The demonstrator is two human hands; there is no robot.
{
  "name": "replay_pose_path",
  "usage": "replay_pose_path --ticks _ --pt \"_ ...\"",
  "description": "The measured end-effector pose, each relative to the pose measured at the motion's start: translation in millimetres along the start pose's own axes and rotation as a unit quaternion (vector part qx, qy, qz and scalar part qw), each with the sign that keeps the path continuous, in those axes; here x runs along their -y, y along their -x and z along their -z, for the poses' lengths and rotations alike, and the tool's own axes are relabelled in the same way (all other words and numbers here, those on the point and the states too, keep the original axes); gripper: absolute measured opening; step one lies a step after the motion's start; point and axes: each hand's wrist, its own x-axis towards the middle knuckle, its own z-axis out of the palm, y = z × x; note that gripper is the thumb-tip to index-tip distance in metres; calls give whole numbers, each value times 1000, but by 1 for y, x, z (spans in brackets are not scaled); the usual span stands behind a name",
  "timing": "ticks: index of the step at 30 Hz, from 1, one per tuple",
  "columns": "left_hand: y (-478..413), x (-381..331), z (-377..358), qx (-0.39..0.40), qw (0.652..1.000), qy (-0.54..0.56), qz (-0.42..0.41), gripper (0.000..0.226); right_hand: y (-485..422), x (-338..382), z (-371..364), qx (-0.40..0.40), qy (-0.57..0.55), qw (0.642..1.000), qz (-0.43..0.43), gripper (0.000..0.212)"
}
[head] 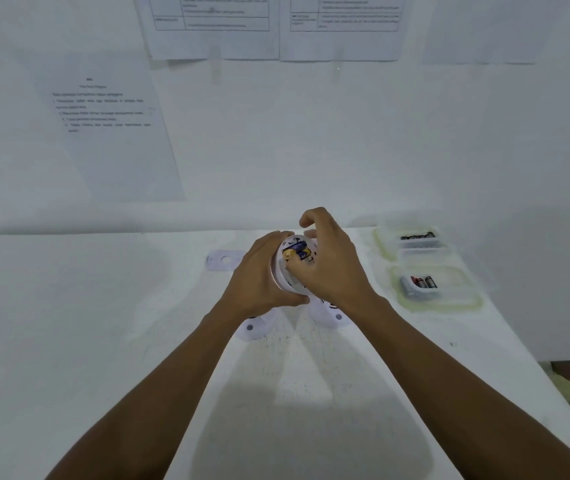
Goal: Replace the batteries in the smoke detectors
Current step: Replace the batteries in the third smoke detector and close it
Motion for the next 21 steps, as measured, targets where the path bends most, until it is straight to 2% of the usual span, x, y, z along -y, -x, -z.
replay_pose_path --ticks 2,5,8,11,13,17,21 --pt "-3 -6 -5 -1 1000 12 2 103 4 -10 4 16 -13 999 47 41" --pt "-9 -14 -19 10 999 32 13 98 9 -24 10 -20 16 994 109 26" --pt "-15 -22 -36 20 998 54 11 82 12 -36 27 -59 -18 992 106 23" --pt "-16 -32 -49 9 996 93 1 88 13 -51 60 -89 -116 987 67 32" --pt "-18 -39 -55 12 994 107 -7 96 12 -72 87 -89 -122 988 16 32" --pt "-24 -50 -71 32 992 122 -10 101 12 -139 139 -26 -6 994 -105 21" --pt "-29 -69 -89 32 993 117 -9 102 7 -194 168 89 112 972 -189 16"
